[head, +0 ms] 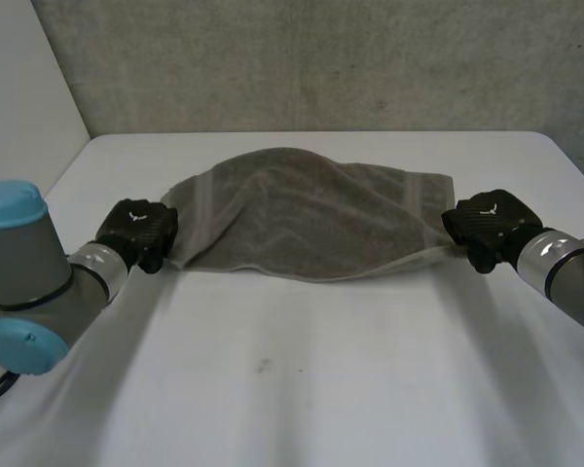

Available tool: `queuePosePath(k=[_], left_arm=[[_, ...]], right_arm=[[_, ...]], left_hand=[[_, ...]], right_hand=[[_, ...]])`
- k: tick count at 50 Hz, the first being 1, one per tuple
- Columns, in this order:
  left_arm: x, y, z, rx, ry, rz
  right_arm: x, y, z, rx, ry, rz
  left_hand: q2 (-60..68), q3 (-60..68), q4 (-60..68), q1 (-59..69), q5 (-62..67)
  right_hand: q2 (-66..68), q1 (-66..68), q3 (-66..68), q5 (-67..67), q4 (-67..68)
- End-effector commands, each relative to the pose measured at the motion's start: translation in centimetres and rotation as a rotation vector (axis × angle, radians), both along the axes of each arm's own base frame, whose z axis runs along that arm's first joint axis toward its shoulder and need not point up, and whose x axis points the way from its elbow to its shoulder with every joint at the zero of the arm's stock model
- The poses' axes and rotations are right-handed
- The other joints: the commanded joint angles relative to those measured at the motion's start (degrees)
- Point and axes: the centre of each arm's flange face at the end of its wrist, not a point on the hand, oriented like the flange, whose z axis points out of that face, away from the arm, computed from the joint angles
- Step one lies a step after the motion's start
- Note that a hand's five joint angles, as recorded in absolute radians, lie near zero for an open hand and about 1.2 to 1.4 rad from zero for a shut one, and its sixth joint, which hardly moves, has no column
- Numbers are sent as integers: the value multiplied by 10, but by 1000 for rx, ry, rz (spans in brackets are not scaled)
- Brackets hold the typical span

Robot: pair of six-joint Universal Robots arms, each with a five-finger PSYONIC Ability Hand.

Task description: Fold the towel.

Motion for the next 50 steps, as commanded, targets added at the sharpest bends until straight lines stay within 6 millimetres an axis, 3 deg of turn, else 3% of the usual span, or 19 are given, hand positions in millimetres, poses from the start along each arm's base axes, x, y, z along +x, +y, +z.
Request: queuePosePath(k=[1,5,9,16,20,21,22,23,27,37,50], left_arm=[[-2,-5,-6,-91,-28,-17],[-2,-11,-13,-122,-75,-28],[1,-11,-14,-126,-101,-27],[7,-3,11,-176,-87,-49],[9,-1,17,-189,-80,-69],[8,0,16,-187,-80,-77],[8,0,16,-187,-80,-77],[8,3,14,-178,-81,-82],[7,6,7,-157,-84,-88],[5,7,-7,-120,-90,-100],[3,-13,-27,-102,-93,-96]], right_arm=[[-1,-1,1,-3,-2,-1],[-2,-1,2,11,-21,-3],[-6,-3,5,22,-41,-19],[-9,10,37,12,-55,0],[-13,11,40,23,-59,-1],[-15,11,39,28,-61,-4],[-15,11,38,31,-62,0],[-15,11,38,31,-62,0],[-14,11,35,38,-62,3],[-15,8,29,51,-58,0],[-20,2,30,37,-64,-19]], left_hand=[[76,76,76,76,74],[166,166,166,166,164],[167,167,166,167,165],[167,167,166,167,165],[167,167,166,167,165],[-16,-16,-17,-16,-18],[-18,-18,-19,-18,-20],[-123,-123,-124,-123,-125],[-220,-219,-220,-219,-221],[-304,-304,-304,-304,-306],[-289,-289,-289,-289,-291]], right_hand=[[42,37,34,38,32],[42,37,34,38,32],[42,37,34,38,32],[42,37,34,38,32],[42,37,34,38,32],[42,37,34,38,32],[42,37,34,38,32],[42,37,34,38,32],[42,37,34,38,32],[42,37,34,38,32],[42,37,34,38,32]])
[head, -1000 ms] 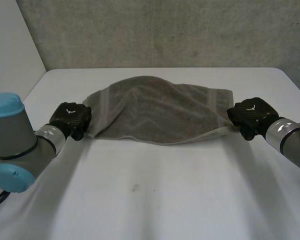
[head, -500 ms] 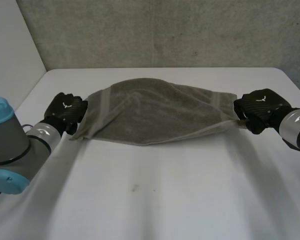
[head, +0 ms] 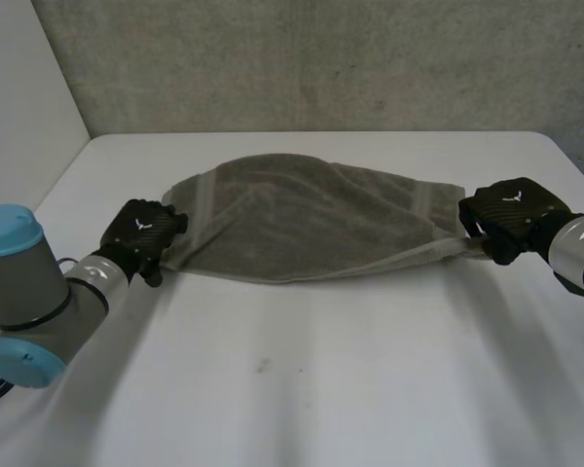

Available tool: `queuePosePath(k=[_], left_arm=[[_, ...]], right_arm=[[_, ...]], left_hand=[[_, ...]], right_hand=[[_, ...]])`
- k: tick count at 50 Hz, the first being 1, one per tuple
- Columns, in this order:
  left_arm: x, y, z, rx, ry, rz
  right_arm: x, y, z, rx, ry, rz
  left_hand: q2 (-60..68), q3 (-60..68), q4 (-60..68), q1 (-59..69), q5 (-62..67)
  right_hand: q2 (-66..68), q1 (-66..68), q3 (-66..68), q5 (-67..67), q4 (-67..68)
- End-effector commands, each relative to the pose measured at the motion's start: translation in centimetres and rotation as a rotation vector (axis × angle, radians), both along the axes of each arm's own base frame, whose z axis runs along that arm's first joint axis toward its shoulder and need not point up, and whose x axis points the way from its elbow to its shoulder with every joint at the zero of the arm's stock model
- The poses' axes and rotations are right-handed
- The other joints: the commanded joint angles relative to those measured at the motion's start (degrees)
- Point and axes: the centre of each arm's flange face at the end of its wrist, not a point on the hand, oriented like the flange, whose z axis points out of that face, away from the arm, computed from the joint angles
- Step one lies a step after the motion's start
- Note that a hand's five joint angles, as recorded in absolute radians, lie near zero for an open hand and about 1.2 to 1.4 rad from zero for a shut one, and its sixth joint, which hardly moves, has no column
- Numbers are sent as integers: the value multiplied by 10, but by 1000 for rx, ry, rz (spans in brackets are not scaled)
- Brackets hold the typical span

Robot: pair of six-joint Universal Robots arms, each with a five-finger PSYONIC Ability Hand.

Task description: Fold the towel.

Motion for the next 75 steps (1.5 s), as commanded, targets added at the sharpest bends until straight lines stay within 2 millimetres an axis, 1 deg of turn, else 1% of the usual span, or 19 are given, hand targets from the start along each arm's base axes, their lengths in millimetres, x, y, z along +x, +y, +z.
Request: queuePosePath(k=[1,19,26,32,33,34,36,37,39,40,42,45,47,54,61,66,69,70,75], left_arm=[[-1,-15,-10,2,0,4],[-7,-43,-18,-32,1,3],[-7,-40,-12,-63,-44,-7],[-1,-32,37,-179,-78,0],[2,-28,55,-212,-74,6],[3,-28,55,-213,-74,6],[11,-17,85,-256,-73,23],[11,-16,85,-257,-73,23],[17,0,119,-300,-67,37],[17,0,119,-300,-67,37],[22,22,161,-368,-52,47],[25,33,179,-402,-47,53],[30,51,207,-460,-39,62],[33,74,238,-518,-18,67],[34,70,229,-451,-22,70],[24,31,173,-255,-51,50],[22,22,162,-222,-56,45],[17,8,148,-183,-62,39],[-2,-24,131,-154,-66,2]], right_arm=[[-4,-4,0,-9,-4,-14],[-8,-10,0,-20,-12,-34],[-10,-16,10,-52,-22,-49],[-9,-20,40,-115,-50,-59],[-10,-17,57,-141,-58,-60],[-10,-11,75,-164,-61,-56],[-13,-5,92,-180,-61,-60],[-13,-5,92,-180,-61,-60],[-19,4,118,-189,-59,-68],[-19,4,118,-189,-59,-68],[-27,10,141,-213,-53,-93],[-28,16,158,-251,-53,-96],[-28,33,192,-341,-56,-92],[-32,44,219,-387,-53,-98],[-31,23,186,-262,14,-81],[-31,-13,138,-144,112,-72],[-22,-26,114,-85,135,-69],[-22,-26,113,-85,135,-69],[4,-40,92,-69,172,-52]], left_hand=[[68,68,68,67,69],[506,506,506,505,507],[507,507,507,506,508],[507,507,507,506,508],[507,507,507,506,508],[507,507,507,506,508],[507,507,507,506,508],[507,507,507,506,508],[507,507,507,506,508],[507,507,507,506,508],[507,507,507,506,508],[507,507,507,506,508],[507,507,507,506,508],[507,507,507,506,508],[507,507,507,506,508],[507,507,507,506,508],[507,507,507,506,508],[507,507,507,506,508],[507,507,507,506,508]], right_hand=[[42,37,34,38,32],[42,37,34,38,32],[42,37,34,38,32],[42,37,34,38,32],[42,37,34,38,32],[42,37,34,38,32],[42,37,34,38,32],[42,37,34,38,32],[42,37,34,38,32],[42,37,34,38,32],[42,37,34,38,32],[42,37,34,38,32],[42,37,34,38,32],[42,37,34,38,32],[42,37,34,38,32],[42,37,34,38,32],[42,37,34,38,32],[42,37,34,38,32],[42,37,34,38,32]])
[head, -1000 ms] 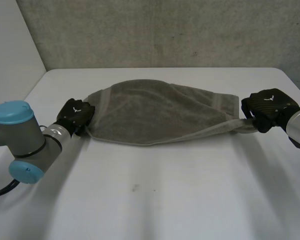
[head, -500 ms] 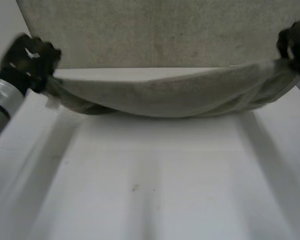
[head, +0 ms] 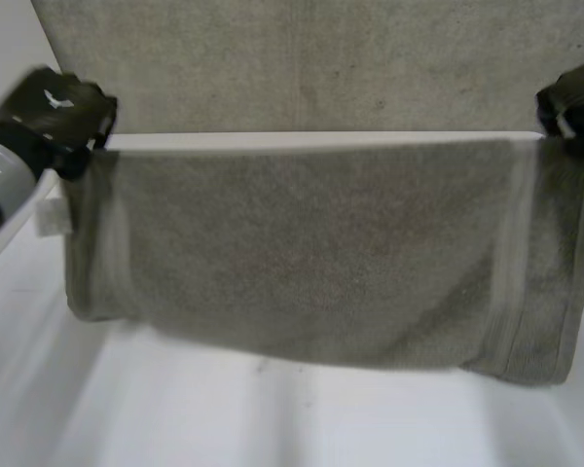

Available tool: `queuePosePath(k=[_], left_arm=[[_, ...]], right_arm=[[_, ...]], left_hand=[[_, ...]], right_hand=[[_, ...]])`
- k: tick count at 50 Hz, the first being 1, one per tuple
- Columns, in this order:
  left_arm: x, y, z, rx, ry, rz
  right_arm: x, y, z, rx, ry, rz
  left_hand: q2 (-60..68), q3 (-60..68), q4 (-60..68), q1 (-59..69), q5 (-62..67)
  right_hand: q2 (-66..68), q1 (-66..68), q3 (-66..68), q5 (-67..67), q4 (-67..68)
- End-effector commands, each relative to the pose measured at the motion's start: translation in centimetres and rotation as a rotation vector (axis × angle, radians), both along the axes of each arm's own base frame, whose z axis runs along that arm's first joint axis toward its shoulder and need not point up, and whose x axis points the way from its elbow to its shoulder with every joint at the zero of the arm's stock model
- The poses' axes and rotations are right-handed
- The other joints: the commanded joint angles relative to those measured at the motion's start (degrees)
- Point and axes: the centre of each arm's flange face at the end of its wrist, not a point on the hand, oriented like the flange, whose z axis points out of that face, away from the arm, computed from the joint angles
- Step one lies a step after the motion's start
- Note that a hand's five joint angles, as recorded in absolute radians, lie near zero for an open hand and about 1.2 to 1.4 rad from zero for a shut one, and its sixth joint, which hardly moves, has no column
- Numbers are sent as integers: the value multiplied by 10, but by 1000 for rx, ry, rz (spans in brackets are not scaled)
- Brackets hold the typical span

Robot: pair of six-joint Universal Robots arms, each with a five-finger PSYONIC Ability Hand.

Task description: Fold the towel.

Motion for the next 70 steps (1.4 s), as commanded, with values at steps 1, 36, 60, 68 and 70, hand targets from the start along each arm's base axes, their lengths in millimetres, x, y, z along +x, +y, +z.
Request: queuePosePath(k=[1,36,60,68,70], left_arm=[[-23,-44,-33,75,-15,-39],[-31,-75,9,-63,345,-75],[1,4,-127,183,9,-45],[9,64,-79,130,19,-84],[12,75,-72,129,21,-86]], right_arm=[[34,-28,-37,33,56,14],[62,-47,-13,-126,-198,16],[43,8,-119,40,14,53],[0,50,-100,95,155,3],[-11,71,-97,136,242,19]], left_hand=[[102,103,102,114,109],[102,103,102,114,109],[102,103,102,114,109],[102,103,102,114,109],[102,103,102,114,109]], right_hand=[[35,37,34,33,32],[35,37,34,33,32],[35,37,34,33,32],[35,37,34,33,32],[35,37,34,33,32]])
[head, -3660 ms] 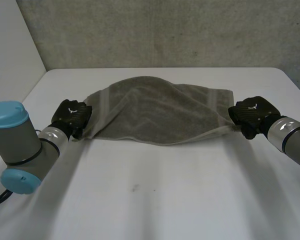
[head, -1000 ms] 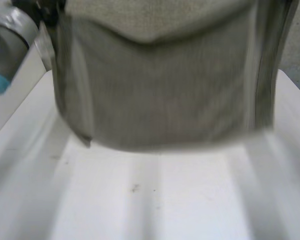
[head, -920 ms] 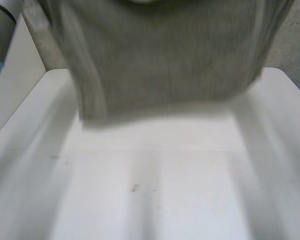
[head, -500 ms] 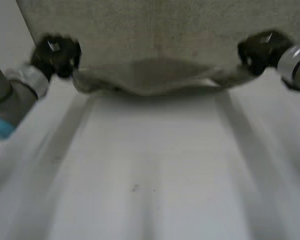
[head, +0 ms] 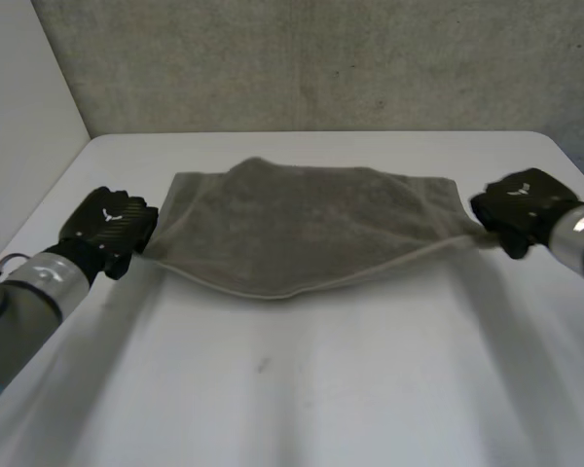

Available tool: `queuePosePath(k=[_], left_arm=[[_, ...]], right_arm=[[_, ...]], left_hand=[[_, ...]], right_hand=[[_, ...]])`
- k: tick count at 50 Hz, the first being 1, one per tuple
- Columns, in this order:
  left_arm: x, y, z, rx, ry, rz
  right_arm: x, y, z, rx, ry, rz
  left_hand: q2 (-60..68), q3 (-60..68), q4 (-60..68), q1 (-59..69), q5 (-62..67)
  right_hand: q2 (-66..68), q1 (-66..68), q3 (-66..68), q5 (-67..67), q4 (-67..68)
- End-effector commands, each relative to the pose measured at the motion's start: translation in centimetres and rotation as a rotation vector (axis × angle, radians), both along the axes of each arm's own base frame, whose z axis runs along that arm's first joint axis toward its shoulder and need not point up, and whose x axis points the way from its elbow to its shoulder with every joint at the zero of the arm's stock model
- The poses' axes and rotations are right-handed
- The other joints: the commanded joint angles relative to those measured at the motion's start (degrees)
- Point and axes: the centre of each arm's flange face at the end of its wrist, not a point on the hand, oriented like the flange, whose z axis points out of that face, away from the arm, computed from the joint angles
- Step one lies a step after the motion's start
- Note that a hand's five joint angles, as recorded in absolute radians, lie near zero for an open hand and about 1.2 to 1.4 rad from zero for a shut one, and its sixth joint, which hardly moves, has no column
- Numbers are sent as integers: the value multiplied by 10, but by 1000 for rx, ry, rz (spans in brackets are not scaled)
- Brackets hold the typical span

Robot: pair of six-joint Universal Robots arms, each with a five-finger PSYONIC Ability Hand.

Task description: Fold the towel.

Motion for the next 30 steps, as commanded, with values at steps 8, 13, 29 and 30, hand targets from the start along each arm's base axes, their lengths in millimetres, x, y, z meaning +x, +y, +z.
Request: queuePosePath(k=[8,13,29,30], left_arm=[[21,81,46,29,32,-42],[22,72,40,44,35,-58],[-36,-60,-17,31,-2,-136],[-37,-60,-17,31,-2,-136]], right_arm=[[-44,61,28,53,193,44],[-42,52,30,48,134,61],[0,-56,-13,50,20,-41],[3,-66,-18,40,15,-59]], left_hand=[[102,102,102,112,107],[102,102,102,112,107],[102,102,102,112,107],[102,102,102,112,107]], right_hand=[[34,36,34,31,32],[34,36,34,31,32],[34,36,34,31,32],[34,36,34,31,32]])
